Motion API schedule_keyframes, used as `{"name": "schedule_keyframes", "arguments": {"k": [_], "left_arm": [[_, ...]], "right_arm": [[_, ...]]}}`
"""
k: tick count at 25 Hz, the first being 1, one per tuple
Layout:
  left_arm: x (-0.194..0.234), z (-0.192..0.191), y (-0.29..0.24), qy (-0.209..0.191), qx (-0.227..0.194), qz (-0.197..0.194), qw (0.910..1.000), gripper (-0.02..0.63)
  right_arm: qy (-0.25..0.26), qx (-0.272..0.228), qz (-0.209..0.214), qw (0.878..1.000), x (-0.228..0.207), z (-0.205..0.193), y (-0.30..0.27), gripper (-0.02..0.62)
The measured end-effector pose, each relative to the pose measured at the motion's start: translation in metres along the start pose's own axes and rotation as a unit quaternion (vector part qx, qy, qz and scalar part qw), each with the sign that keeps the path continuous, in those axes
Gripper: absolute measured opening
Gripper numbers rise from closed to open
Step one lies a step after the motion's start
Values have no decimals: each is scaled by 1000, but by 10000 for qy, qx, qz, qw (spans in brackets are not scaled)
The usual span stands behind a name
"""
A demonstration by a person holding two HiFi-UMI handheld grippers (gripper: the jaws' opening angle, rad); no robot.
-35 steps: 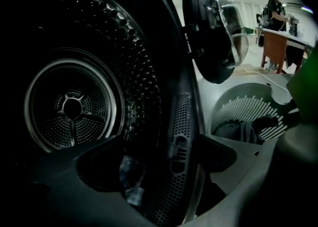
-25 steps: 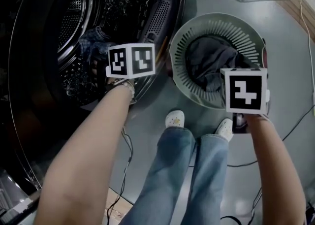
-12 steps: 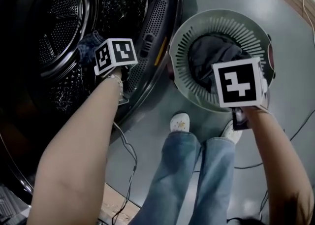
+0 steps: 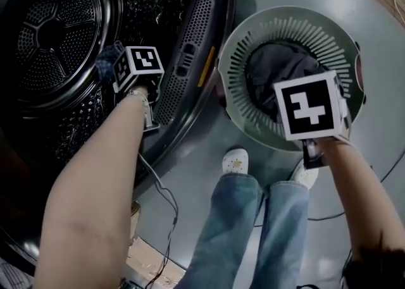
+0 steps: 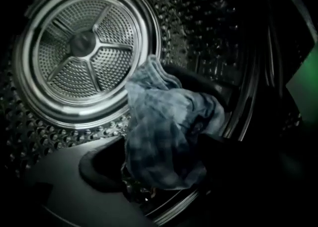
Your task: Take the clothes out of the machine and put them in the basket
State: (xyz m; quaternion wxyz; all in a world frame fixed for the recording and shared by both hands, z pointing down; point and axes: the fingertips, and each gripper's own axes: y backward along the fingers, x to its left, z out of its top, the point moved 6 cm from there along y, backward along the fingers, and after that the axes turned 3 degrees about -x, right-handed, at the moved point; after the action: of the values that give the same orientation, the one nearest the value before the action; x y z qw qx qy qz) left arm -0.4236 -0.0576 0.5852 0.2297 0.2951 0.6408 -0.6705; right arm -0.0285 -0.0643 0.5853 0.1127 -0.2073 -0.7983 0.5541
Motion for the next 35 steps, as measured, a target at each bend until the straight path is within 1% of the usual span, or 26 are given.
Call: {"name": "schedule_keyframes", "arguments": {"k": [3,4,5,6,7,9,12,15,17,19,23,27,29,31,33,35], "left_arm": [[-2,-2,-2,-9,172,-132,9998,395],[-2,-3,0,3,211,-122,9997,329],[-2,-4,0,16,264,-92,9996,231],[-1,-6,0,44,326,-74,9994,113],[-1,-8,0,92,371,-93,9992,45],[1,-10,-1,225,326,-126,9991,37],[2,-1,8,293,-116,164,9994,35],[1,14,34,27,-664,398,9970,35],[-2,23,52,-90,-972,410,9944,35],[-9,29,69,-75,-1186,314,9924,35],[-18,19,104,127,-1349,21,9908,35],[-25,15,141,-72,-1641,-190,9862,35],[-31,11,161,-115,-1743,-355,9840,35],[-37,8,182,-113,-1877,-573,9805,35],[-45,8,203,-162,-2077,-834,9745,35],[-51,5,220,-258,-2245,-1045,9685,35]], "right_arm": [[71,-5,-37,10000,-1,-2,-2,202],[46,12,-37,10000,-2,-3,-3,202],[-4,25,-14,10000,-2,-4,-3,202],[-68,22,26,10000,-2,-4,-3,202],[-130,8,70,9999,-1,-4,-4,202],[-187,0,119,9998,0,-3,-4,202],[-175,85,78,9998,0,-4,0,199],[-322,152,207,9992,4,-8,12,196],[-329,129,205,9992,2,-11,24,194],[-323,98,74,9994,-6,-14,35,192],[-505,80,-53,9987,-20,-20,62,186],[-536,23,-128,9985,-31,-18,93,183],[-530,-9,-186,9984,-38,-18,108,181],[-564,27,-245,9981,-44,-21,122,179],[-584,116,-301,9978,-47,-25,132,178],[-534,90,-316,9980,-46,-26,139,176]]}}
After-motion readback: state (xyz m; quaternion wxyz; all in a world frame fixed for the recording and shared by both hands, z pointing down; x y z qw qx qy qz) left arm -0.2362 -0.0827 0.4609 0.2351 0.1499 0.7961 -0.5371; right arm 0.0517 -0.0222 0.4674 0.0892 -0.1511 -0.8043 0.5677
